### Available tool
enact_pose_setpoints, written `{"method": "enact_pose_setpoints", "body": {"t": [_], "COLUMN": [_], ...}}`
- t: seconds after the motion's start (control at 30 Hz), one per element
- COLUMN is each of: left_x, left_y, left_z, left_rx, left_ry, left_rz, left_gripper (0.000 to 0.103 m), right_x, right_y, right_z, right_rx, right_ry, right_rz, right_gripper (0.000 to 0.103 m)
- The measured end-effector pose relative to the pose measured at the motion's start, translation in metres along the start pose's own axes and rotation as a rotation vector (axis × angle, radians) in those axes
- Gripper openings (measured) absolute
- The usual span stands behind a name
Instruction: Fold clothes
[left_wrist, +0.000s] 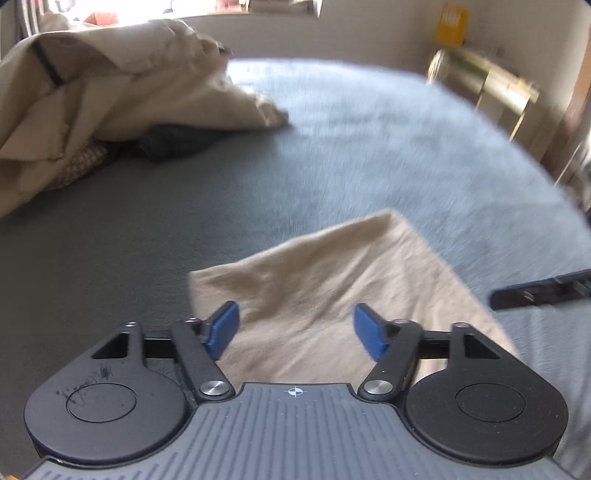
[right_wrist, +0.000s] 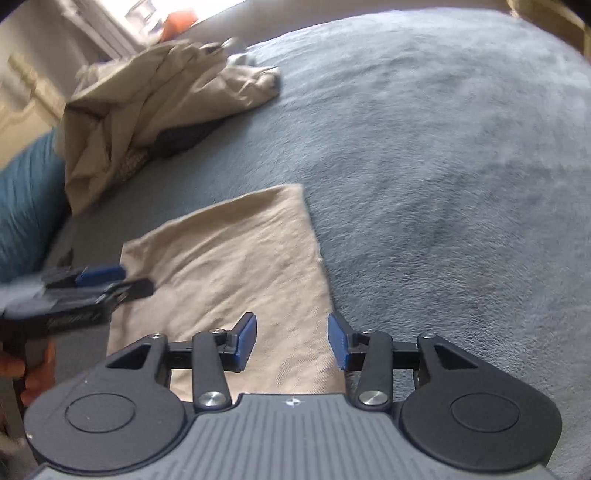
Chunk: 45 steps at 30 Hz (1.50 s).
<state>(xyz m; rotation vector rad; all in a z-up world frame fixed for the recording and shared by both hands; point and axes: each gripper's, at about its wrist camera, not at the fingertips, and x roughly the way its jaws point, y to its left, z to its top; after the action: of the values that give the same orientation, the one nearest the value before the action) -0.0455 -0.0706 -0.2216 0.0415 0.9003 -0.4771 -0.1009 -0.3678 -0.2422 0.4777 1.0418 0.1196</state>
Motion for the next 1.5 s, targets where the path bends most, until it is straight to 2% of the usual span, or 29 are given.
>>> {"method": "enact_pose_setpoints", "body": {"t": [0.07, 0.13, 0.27, 0.33, 0.5, 0.6, 0.73, 0.83, 0.93, 1.17, 1.27, 1.43, 1.5], "left_x": [-0.007, -0.005, 0.016, 0.023, 0.043, 0.051, 0.058, 0.059, 0.058, 0.060, 0.065, 0.069, 0.066], "left_y": [0.017, 0.036, 0.067, 0.074, 0.080, 0.081, 0.073, 0.066, 0.064, 0.076, 0.079, 0.081, 0.080], "left_z": [-0.008, -0.019, -0.041, -0.050, -0.056, -0.053, -0.047, -0.046, -0.046, -0.047, -0.044, -0.043, -0.044], "left_rx": [-0.088, -0.186, -0.406, -0.472, -0.515, -0.531, -0.508, -0.479, -0.467, -0.502, -0.505, -0.590, -0.591], "left_ry": [0.010, 0.059, 0.205, 0.227, 0.258, 0.263, 0.274, 0.280, 0.280, 0.287, 0.308, 0.314, 0.311], "left_rz": [-0.060, -0.126, -0.270, -0.333, -0.426, -0.453, -0.476, -0.472, -0.469, -0.502, -0.512, -0.521, -0.549], "left_gripper": [0.081, 0.082, 0.082, 0.082, 0.084, 0.085, 0.097, 0.100, 0.100, 0.098, 0.098, 0.098, 0.095], "right_x": [0.004, 0.013, 0.039, 0.051, 0.072, 0.081, 0.091, 0.099, 0.102, 0.099, 0.102, 0.113, 0.110], "right_y": [-0.020, -0.036, -0.061, -0.066, -0.064, -0.061, -0.059, -0.061, -0.063, -0.055, -0.056, -0.047, -0.043], "right_z": [0.005, 0.009, 0.016, 0.018, 0.027, 0.035, 0.043, 0.042, 0.038, 0.014, 0.012, 0.013, 0.011], "right_rx": [0.100, 0.182, 0.321, 0.352, 0.325, 0.308, 0.311, 0.333, 0.338, 0.275, 0.282, 0.292, 0.282], "right_ry": [-0.003, -0.009, 0.023, 0.045, 0.088, 0.099, 0.102, 0.103, 0.119, 0.243, 0.260, 0.257, 0.256], "right_rz": [0.061, 0.122, 0.236, 0.255, 0.301, 0.330, 0.364, 0.414, 0.461, 0.526, 0.545, 0.548, 0.550], "right_gripper": [0.058, 0.066, 0.069, 0.070, 0.074, 0.081, 0.082, 0.084, 0.083, 0.082, 0.083, 0.083, 0.081]}}
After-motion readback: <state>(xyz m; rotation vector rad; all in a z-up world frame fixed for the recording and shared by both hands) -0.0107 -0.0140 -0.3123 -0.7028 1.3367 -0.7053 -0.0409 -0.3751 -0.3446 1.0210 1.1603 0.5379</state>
